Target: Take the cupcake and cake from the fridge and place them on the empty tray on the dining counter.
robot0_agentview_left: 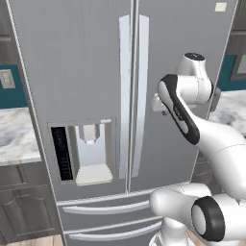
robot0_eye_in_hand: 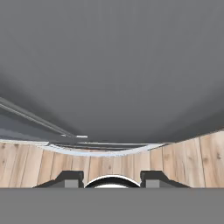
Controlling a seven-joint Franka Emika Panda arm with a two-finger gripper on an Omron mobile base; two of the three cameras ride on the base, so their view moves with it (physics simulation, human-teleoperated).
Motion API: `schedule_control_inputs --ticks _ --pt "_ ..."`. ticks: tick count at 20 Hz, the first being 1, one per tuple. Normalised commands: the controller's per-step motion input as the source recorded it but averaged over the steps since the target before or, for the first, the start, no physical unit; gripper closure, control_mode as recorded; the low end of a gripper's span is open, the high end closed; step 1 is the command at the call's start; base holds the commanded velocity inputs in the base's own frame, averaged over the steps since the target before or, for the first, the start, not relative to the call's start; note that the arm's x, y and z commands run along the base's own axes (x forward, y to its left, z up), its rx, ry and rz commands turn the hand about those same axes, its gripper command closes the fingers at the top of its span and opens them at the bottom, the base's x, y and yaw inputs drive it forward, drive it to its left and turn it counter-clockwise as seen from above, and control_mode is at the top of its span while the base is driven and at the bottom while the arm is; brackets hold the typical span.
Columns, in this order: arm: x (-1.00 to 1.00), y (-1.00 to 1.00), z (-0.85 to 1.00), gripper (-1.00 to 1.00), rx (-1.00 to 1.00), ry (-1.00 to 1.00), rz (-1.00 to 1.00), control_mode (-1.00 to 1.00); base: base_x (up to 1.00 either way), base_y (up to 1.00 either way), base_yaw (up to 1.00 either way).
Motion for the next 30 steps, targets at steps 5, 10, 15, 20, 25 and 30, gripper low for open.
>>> schedule_control_inputs --ticks 5,10,15,20,25,30 --pt "-0.03 0.0 0.0 -1.0 0.0 0.0 0.0 1.0 -0.41 0.02 0.0" --pt "0.0 0.0 0.0 -1.0 0.0 0.0 0.0 1.0 -0.6 0.27 0.0" --pt "0.0 0.0 0.0 -1.0 0.0 0.0 0.0 1.0 0.0 0.64 0.0" --pt "0.0 0.0 0.0 -1.0 0.0 0.0 0.0 1.0 0.0 0.57 0.0" --pt "0.03 0.0 0.0 -1.0 0.0 0.0 0.0 -1.0 0.0 0.05 0.0" --pt "0.24 -0.32 0.0 -1.0 0.0 0.0 -0.04 -1.0 0.0 0.0 0.0"
